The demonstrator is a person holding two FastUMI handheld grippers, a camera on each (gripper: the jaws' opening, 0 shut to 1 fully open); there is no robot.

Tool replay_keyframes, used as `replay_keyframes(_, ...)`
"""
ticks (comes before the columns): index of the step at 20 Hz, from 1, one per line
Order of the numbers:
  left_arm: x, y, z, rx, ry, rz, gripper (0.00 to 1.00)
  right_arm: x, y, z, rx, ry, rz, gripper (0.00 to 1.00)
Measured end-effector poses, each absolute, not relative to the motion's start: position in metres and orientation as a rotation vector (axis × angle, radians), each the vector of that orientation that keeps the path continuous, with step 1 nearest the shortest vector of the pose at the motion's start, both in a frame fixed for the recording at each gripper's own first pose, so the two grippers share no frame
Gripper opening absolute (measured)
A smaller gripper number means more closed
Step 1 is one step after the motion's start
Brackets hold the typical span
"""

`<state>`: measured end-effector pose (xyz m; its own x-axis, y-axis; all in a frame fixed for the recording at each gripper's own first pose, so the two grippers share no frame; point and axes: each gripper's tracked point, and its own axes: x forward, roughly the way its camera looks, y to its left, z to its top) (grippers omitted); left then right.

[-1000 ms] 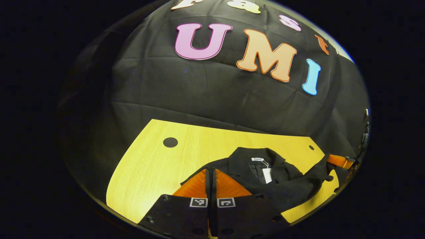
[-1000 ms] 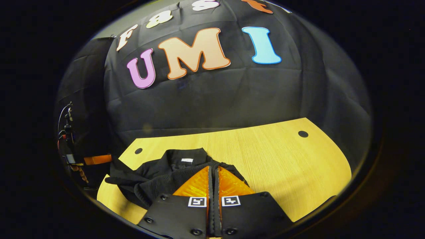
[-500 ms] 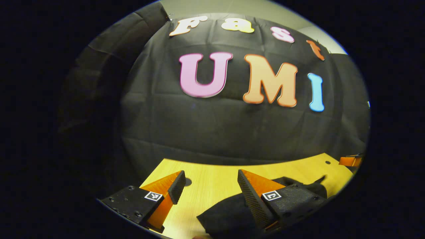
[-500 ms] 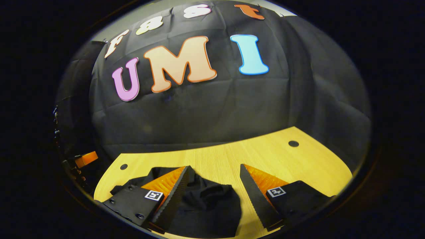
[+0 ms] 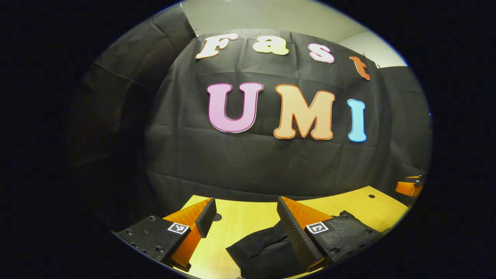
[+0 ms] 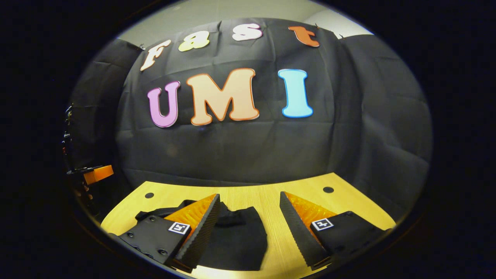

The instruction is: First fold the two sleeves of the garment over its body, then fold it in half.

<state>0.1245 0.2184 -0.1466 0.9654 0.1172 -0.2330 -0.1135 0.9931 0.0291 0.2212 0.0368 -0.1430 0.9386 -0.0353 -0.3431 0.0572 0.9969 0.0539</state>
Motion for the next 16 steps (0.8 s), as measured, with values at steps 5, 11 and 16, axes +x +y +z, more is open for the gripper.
replay_keyframes(5, 0.053, 0.186, -0.086, 0.064, 0.141, 0.136, 0.92, 0.146, 0.032, -0.105, 0.056, 0.227, -0.02, 0.97)
replay_keyframes(11, -0.021, 0.14, -0.063, 0.039, 0.123, 0.141, 0.93, 0.067, 0.029, -0.088, 0.072, 0.169, 0.033, 0.97)
replay_keyframes(16, -0.045, 0.12, -0.039, 0.065, 0.094, 0.124, 0.92, 0.034, 0.019, -0.076, 0.09, 0.148, 0.044, 0.97)
